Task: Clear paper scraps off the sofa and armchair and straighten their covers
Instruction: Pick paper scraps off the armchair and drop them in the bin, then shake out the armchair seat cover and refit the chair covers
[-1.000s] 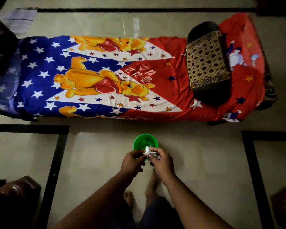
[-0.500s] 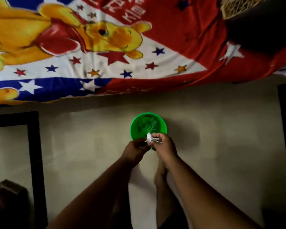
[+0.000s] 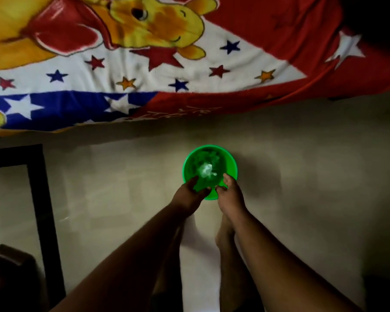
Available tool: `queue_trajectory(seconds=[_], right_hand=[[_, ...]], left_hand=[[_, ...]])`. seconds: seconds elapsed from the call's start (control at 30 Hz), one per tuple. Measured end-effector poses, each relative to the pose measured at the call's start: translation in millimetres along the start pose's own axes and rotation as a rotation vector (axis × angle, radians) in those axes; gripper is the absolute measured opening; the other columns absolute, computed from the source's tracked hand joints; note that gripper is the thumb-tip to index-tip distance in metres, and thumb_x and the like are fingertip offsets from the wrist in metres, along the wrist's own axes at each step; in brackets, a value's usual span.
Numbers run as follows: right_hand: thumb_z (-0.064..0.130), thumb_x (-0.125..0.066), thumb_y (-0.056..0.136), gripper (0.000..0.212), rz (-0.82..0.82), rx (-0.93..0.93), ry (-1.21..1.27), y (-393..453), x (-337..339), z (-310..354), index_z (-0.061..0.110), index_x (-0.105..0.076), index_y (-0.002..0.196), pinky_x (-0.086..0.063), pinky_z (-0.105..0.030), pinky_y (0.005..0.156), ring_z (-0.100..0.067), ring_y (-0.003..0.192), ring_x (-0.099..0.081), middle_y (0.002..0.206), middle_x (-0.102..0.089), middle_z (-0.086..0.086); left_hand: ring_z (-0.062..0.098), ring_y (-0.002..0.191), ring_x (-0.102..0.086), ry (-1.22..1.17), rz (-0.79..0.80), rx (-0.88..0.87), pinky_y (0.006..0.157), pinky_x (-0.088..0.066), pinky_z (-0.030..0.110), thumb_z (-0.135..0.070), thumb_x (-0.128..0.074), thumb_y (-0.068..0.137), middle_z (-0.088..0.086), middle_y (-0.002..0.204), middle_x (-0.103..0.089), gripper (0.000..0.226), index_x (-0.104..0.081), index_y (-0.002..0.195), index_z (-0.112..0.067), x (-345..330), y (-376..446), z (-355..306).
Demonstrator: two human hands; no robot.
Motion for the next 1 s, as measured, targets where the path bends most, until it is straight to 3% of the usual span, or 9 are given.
queue_trajectory(seconds=[0.17, 0.27, 0.33, 0.43, 0.57, 0.67, 0.73, 0.87, 1.0], right_hand=[[0.044, -0.064, 0.09, 0.056, -0.021, -0.009, 0.18, -87.2, 31.6, 91.6, 0.038, -0.046, 0.142, -0.048, -0.048, 0.107, -0.017, 0.125, -0.058, 0.142, -0.056, 0.006], [0.027, -0.062, 0.098, 0.053, -0.074, 0.021, 0.218, -154.8, 58.2, 144.9, 0.015, -0.046, 0.147, -0.043, -0.045, 0.111, -0.025, 0.131, -0.053, 0.145, -0.053, -0.006], [0.026, -0.062, 0.099, 0.051, -0.11, 0.038, 0.24, -194.9, 78.2, 168.5, 0.01, -0.046, 0.146, -0.041, -0.041, 0.112, -0.024, 0.133, -0.052, 0.147, -0.052, -0.011], [0.026, -0.06, 0.1, 0.052, -0.128, 0.034, 0.325, -275.7, 118.0, 199.3, 0.006, -0.045, 0.146, -0.04, -0.037, 0.113, -0.024, 0.135, -0.05, 0.149, -0.05, -0.015], [0.026, -0.056, 0.103, 0.051, -0.179, 0.111, 0.428, -387.0, 185.3, 232.3, 0.006, -0.043, 0.148, -0.038, -0.035, 0.114, -0.023, 0.138, -0.046, 0.153, -0.046, -0.01], [0.027, -0.055, 0.103, 0.05, -0.263, 0.15, 0.451, -456.9, 232.2, 235.5, 0.004, -0.045, 0.145, -0.037, -0.028, 0.111, -0.022, 0.137, -0.048, 0.15, -0.048, -0.007], [0.031, -0.056, 0.102, 0.051, -0.337, 0.191, 0.516, -501.1, 265.3, 230.2, 0.008, -0.045, 0.145, -0.039, -0.039, 0.114, -0.022, 0.136, -0.048, 0.152, -0.047, -0.008], [0.038, -0.054, 0.102, 0.055, -0.481, 0.197, 0.64, -570.4, 327.6, 192.8, 0.012, -0.042, 0.149, -0.041, -0.038, 0.112, -0.023, 0.136, -0.049, 0.152, -0.047, -0.006], [0.039, -0.056, 0.101, 0.054, -0.644, 0.238, 0.828, -631.2, 388.9, 129.5, 0.014, -0.044, 0.148, -0.041, -0.028, 0.102, -0.022, 0.135, -0.049, 0.15, -0.049, -0.004]], left_hand=[[0.031, 0.119, -0.064, -0.03, -0.045, -0.019, 0.1, -0.052, 0.041, -0.072, -0.063, 0.064, 0.011, 0.134, -0.064, 0.105, -0.046, 0.15, -0.014, 23.5, -29.6, -8.1], [0.013, 0.121, -0.056, -0.064, -0.032, -0.063, 0.103, -0.045, 0.028, -0.061, -0.068, 0.081, 0.007, 0.142, -0.057, 0.087, -0.046, 0.149, -0.01, 42.0, -81.7, -36.4], [0.015, 0.127, -0.053, -0.073, -0.03, -0.09, 0.108, -0.042, 0.03, -0.056, -0.068, 0.086, 0.008, 0.146, -0.053, 0.081, -0.046, 0.149, -0.009, 51.4, -118.3, -54.1], [0.02, 0.132, -0.053, -0.017, -0.017, -0.132, 0.111, -0.043, 0.036, -0.071, -0.061, 0.075, 0.006, 0.148, -0.053, 0.092, -0.05, 0.147, -0.014, 60.9, -189.1, -85.5], [0.023, 0.129, -0.056, 0.037, 0.013, -0.229, 0.1, -0.044, 0.027, -0.056, -0.065, 0.09, 0.007, 0.143, -0.056, 0.07, -0.051, 0.146, -0.015, 61.6, -291.9, -137.1], [0.026, 0.116, -0.063, 0.093, 0.056, -0.272, 0.094, -0.051, 0.04, -0.069, -0.065, 0.072, 0.013, 0.135, -0.063, 0.082, -0.059, 0.136, -0.018, 45.7, -350.3, -171.3], [0.032, 0.124, -0.059, 0.15, 0.118, -0.382, 0.102, -0.047, 0.046, -0.064, -0.068, 0.079, 0.017, 0.141, -0.058, 0.083, -0.054, 0.141, -0.011, 26.0, -391.9, -205.1], [0.021, 0.126, -0.053, 0.33, 0.189, -0.537, 0.099, -0.048, 0.02, -0.044, -0.063, 0.096, -0.002, 0.144, -0.046, 0.064, -0.044, 0.149, -0.014, -30.4, -451.6, -253.2], [0.032, 0.132, -0.053, 0.446, 0.275, -0.677, 0.109, -0.044, 0.043, -0.042, -0.063, 0.096, 0.0, 0.149, -0.048, 0.061, -0.045, 0.149, -0.018, -115.5, -508.3, -282.5]])
Point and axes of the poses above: each hand's wrist, its own y-axis towards the middle knuckle, its own x-axis out of the back of the hand, z = x × y, the point moved 7 cm from there along y, towards the middle knuckle
